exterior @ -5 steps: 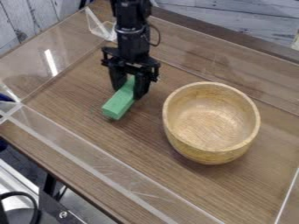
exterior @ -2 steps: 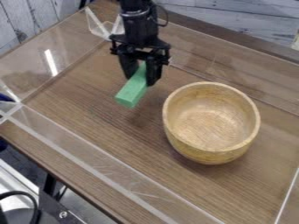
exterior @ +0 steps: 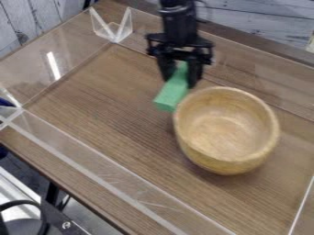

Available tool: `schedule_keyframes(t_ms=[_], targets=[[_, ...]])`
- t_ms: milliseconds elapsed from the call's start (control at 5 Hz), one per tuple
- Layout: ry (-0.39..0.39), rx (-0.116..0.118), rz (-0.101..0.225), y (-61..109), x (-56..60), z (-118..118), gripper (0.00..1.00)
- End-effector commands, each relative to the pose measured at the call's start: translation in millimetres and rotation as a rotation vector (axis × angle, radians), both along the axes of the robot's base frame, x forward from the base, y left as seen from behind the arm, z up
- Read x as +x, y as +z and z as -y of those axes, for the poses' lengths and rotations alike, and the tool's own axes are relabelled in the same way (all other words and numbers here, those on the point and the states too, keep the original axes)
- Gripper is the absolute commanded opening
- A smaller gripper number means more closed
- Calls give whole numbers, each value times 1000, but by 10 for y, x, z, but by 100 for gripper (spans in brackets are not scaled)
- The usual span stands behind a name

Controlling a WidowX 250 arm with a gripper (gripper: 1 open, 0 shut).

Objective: Put the green block in the brown bowl

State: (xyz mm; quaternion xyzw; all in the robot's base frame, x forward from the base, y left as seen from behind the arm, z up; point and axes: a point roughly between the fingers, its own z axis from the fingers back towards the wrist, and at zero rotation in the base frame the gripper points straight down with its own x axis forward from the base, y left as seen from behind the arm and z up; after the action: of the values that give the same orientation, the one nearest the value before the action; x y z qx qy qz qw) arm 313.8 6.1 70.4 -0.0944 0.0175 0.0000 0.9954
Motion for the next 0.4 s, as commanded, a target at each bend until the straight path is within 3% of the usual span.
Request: schedule_keyframes(t_ms=[0,200], targets=[[-39,7,64,142,180,420,0],[-67,9,52,63,211,749,0]])
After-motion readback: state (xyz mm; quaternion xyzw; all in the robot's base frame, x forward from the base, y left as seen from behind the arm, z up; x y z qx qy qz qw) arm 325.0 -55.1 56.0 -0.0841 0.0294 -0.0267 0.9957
